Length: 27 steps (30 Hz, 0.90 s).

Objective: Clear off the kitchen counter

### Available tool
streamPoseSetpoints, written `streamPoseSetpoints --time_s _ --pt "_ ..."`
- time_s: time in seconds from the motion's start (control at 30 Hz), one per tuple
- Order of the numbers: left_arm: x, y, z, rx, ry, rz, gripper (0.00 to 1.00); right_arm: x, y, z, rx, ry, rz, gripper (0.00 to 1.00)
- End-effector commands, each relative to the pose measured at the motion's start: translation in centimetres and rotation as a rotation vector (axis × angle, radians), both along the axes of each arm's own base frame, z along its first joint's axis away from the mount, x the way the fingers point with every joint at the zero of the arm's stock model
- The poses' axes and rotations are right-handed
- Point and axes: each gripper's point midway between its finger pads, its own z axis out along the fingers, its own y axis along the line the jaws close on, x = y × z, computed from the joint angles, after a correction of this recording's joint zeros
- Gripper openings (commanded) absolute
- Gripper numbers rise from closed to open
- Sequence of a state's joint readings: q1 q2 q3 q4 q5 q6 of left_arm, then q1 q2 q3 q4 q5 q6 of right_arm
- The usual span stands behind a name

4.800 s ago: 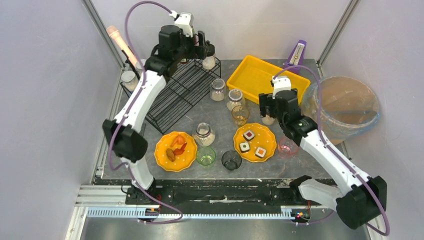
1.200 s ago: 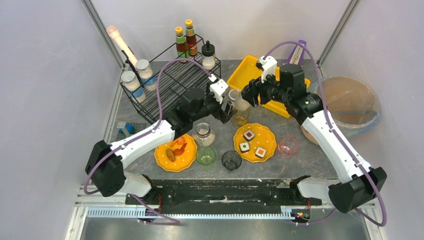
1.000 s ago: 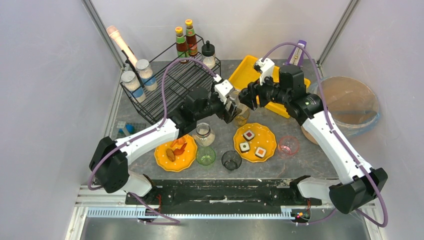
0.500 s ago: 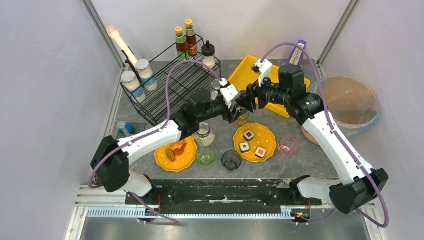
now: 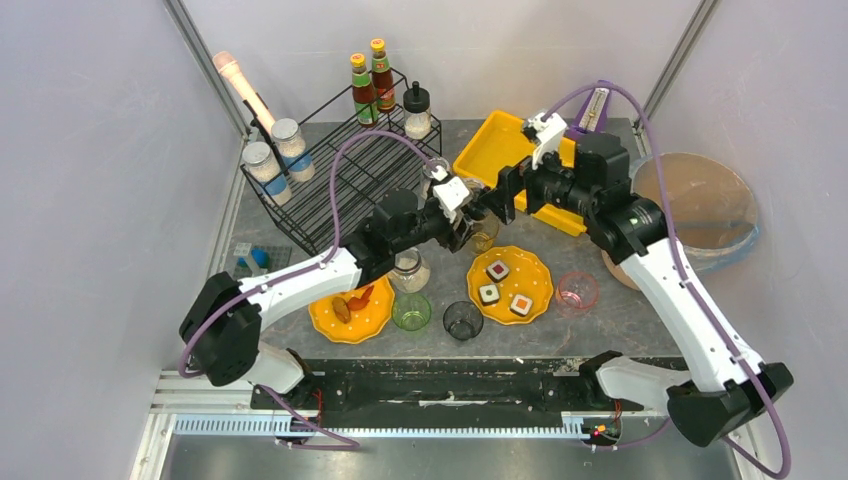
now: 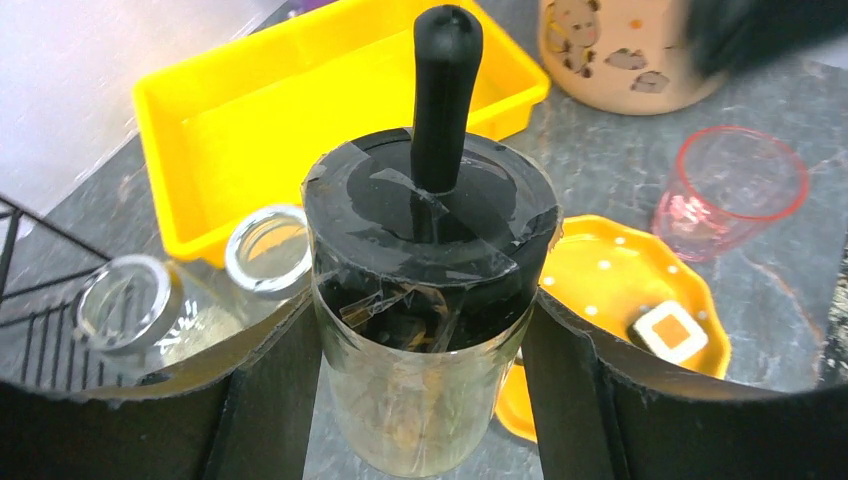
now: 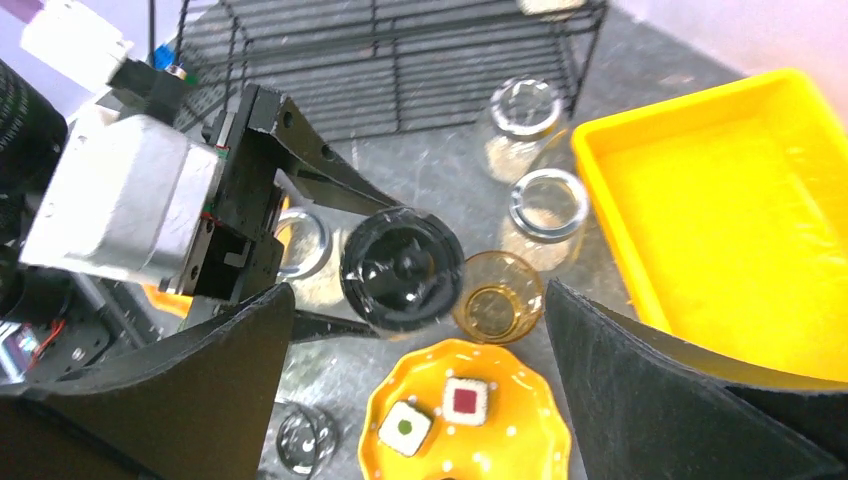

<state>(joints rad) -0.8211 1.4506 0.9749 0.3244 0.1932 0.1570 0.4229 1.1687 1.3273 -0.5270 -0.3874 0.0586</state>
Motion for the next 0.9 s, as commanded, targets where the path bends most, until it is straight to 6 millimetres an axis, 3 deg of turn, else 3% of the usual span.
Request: streamPoseSetpoints --time_s 0.0,0.17,0.43,0.63,0.87 --pt "3.0 2.9 6.7 -0.177 -0.105 0.162 0.02 0.8 -2.2 4.3 0.054 -0.154 -0.151 0.98" --pt "6.9 7.3 9.2 -0.265 -0.128 0.322 0.02 0.8 -5.2 3.4 0.067 -0.221 -0.317 0.98" --pt "15.4 15.9 12.1 -0.411 -0.174 0.571 0.03 0.0 -7.0 2.1 0.049 -0.261 -0.377 0.98" --pt "20.3 17.1 12.7 -0.458 -0.205 0.61 0.04 0.2 -8.0 1.6 0.006 -0.281 -0.416 0.98" --pt "24.2 17.1 9.5 -0.453 -0.2 0.65 0.08 0.7 -8.7 0.9 -0.043 -0.288 -0.446 0.98"
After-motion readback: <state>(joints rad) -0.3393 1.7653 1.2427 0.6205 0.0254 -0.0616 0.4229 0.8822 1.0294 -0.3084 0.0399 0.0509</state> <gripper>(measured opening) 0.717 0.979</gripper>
